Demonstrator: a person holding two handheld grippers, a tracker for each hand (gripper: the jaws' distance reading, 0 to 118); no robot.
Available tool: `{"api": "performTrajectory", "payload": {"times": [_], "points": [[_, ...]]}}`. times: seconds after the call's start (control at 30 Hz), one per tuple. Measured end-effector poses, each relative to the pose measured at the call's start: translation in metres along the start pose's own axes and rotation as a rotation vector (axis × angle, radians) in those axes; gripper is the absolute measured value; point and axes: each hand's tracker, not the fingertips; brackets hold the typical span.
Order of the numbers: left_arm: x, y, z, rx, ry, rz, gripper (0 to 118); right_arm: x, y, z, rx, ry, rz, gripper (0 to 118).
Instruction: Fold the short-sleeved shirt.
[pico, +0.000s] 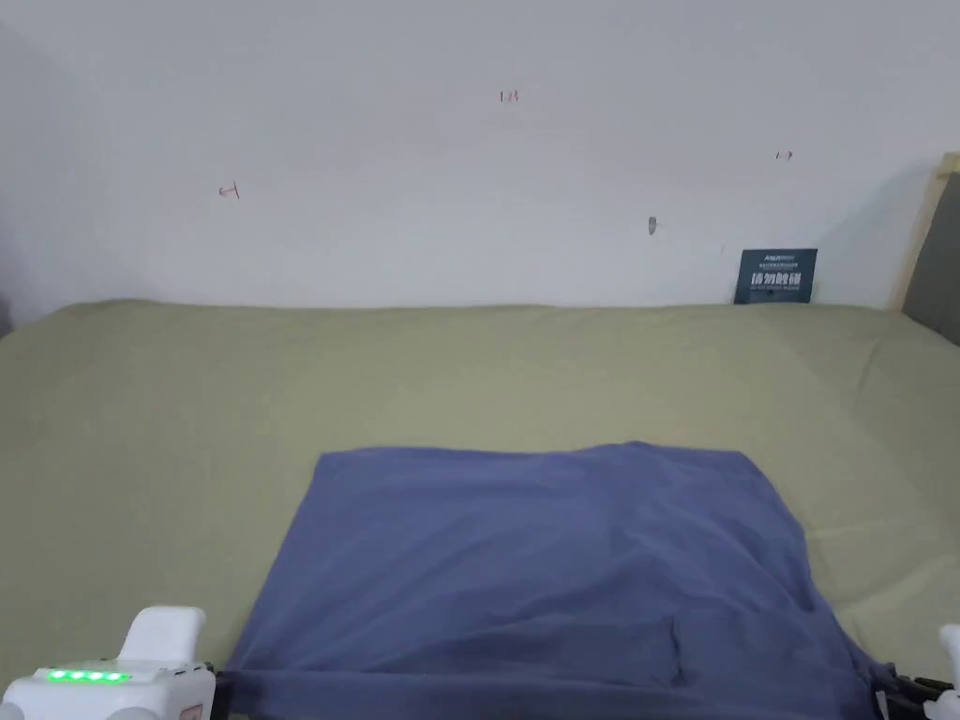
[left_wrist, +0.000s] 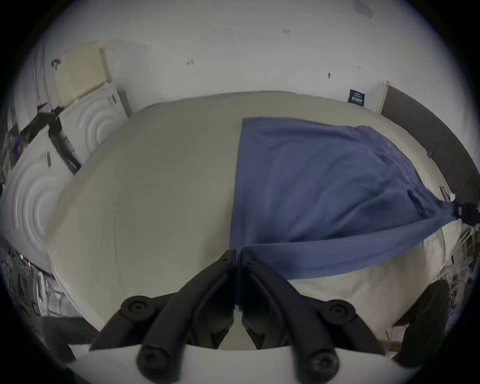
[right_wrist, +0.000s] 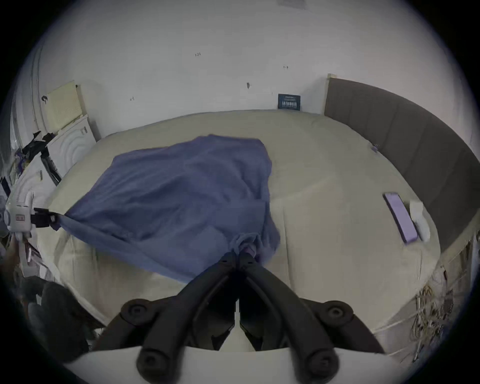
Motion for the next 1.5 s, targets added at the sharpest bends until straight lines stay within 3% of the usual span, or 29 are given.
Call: {"api": "performTrajectory", "payload": {"times": [0.17, 0.37, 0.4, 0.43, 0.47, 0.5, 0.53, 0.57, 0.7, 0.73, 0.77, 0.8, 0.83, 0.87, 0.9, 0.93, 1.0, 1.17, 1.2, 1.27, 1.43, 1.47, 1.5], "points": [[-0.008, -0.043, 0.02, -0.023, -0.038, 0.057, 2, 0.002, -0.028, 0.022, -0.014, 0.01, -0.01, 2], [-0.012, -0.051, 0.013, -0.045, -0.06, 0.071, 2, 0.004, -0.034, 0.005, -0.053, 0.004, -0.011, 4], [-0.01, -0.05, 0.013, -0.049, -0.063, 0.074, 2, 0.004, -0.034, 0.003, -0.069, 0.007, -0.021, 13], [-0.011, -0.049, 0.012, -0.054, -0.071, 0.074, 8, 0.005, -0.034, 0.002, -0.084, 0.015, -0.031, 39], [-0.012, -0.048, 0.012, -0.057, -0.083, 0.076, 44, 0.006, -0.035, 0.002, -0.087, 0.01, -0.036, 83], [-0.014, -0.047, 0.013, -0.061, -0.088, 0.077, 88, 0.006, -0.035, 0.002, -0.093, 0.003, -0.045, 90], [-0.013, -0.048, 0.015, -0.068, -0.101, 0.079, 115, 0.006, -0.035, 0.004, -0.092, 0.001, -0.046, 90], [-0.014, -0.048, 0.017, -0.064, -0.11, 0.085, 118, 0.008, -0.034, 0.008, -0.065, -0.001, -0.059, 90], [-0.015, -0.041, 0.043, 0.002, -0.098, 0.102, 114, 0.01, -0.031, 0.018, -0.043, 0.009, -0.089, 89], [-0.016, -0.04, 0.05, 0.026, -0.09, 0.113, 104, 0.011, -0.03, 0.02, -0.037, -0.001, -0.089, 88], [-0.017, -0.04, 0.055, 0.045, -0.083, 0.126, 84, 0.011, -0.029, 0.023, -0.031, -0.007, -0.087, 87], [-0.018, -0.04, 0.059, 0.062, -0.07, 0.142, 74, 0.012, -0.03, 0.026, -0.015, -0.008, -0.085, 85], [-0.02, -0.04, 0.066, 0.066, -0.063, 0.157, 74, 0.012, -0.032, 0.031, 0.011, -0.009, -0.085, 85], [-0.022, -0.039, 0.069, 0.061, -0.072, 0.165, 33, 0.013, -0.034, 0.032, 0.017, -0.018, -0.074, 61], [-0.024, -0.041, 0.071, 0.074, -0.081, 0.182, 0, 0.014, -0.035, 0.032, 0.028, -0.048, -0.059, 12], [-0.028, -0.045, 0.072, 0.084, -0.088, 0.186, 0, 0.017, -0.039, 0.033, 0.078, -0.091, -0.086, 1], [-0.028, -0.046, 0.07, 0.052, -0.095, 0.164, 0, 0.022, -0.043, 0.03, 0.015, -0.035, -0.098, 1], [-0.028, -0.052, 0.052, -0.037, -0.132, 0.133, 3, 0.024, -0.053, 0.027, -0.003, -0.04, -0.092, 1], [-0.026, -0.052, 0.048, -0.056, -0.137, 0.141, 29, 0.023, -0.054, 0.026, -0.008, -0.037, -0.085, 1], [-0.021, -0.051, 0.032, -0.098, -0.129, 0.126, 118, 0.019, -0.053, 0.026, -0.02, -0.024, -0.062, 1], [-0.01, -0.042, 0.011, -0.157, -0.094, 0.056, 112, 0.014, -0.054, 0.022, -0.034, -0.013, -0.031, 1], [-0.008, -0.049, -0.01, -0.185, -0.095, 0.047, 92, 0.014, -0.054, 0.02, -0.041, -0.01, -0.026, 1], [-0.006, -0.05, -0.013, -0.185, -0.087, 0.046, 57, 0.014, -0.054, 0.019, -0.049, -0.007, -0.021, 1]]}}
